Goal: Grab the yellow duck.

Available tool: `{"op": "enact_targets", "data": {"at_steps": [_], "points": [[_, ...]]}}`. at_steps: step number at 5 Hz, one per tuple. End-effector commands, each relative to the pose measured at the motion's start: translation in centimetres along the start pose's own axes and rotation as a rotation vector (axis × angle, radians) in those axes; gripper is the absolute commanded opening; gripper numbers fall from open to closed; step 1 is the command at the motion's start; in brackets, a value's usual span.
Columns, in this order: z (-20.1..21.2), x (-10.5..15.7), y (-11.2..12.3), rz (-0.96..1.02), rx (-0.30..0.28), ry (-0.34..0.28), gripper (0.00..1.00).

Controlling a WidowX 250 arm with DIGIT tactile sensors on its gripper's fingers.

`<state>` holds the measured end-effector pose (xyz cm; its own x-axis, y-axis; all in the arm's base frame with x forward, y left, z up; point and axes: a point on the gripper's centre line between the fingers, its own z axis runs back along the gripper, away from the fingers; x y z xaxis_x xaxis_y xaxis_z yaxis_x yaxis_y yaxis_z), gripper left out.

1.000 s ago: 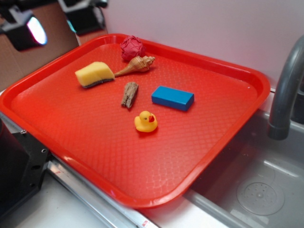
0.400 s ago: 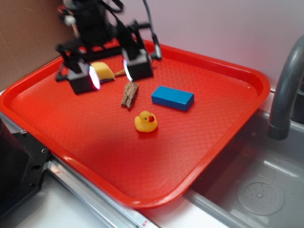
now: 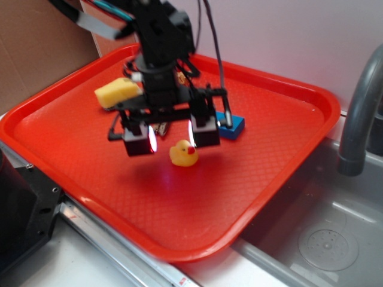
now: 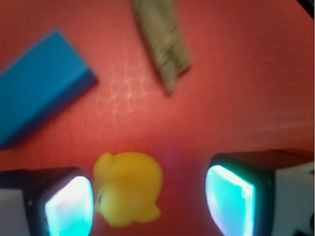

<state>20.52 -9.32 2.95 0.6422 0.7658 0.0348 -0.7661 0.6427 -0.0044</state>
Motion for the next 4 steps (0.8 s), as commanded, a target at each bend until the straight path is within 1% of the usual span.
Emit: {"op": "enact_targets", "data": {"at_steps": [1, 2, 3, 4], "points": [[-1.8, 0.8, -1.4, -0.047, -0.017, -0.005, 0.89], [-2.1, 1.2, -1.5, -0.04, -0.012, 0.0, 0.0], [-2.4, 1.4, -1.4, -0.03, -0.006, 0.002, 0.0], [-1.6, 1.8, -1.2, -0.017, -0.018, 0.006, 0.0]]}}
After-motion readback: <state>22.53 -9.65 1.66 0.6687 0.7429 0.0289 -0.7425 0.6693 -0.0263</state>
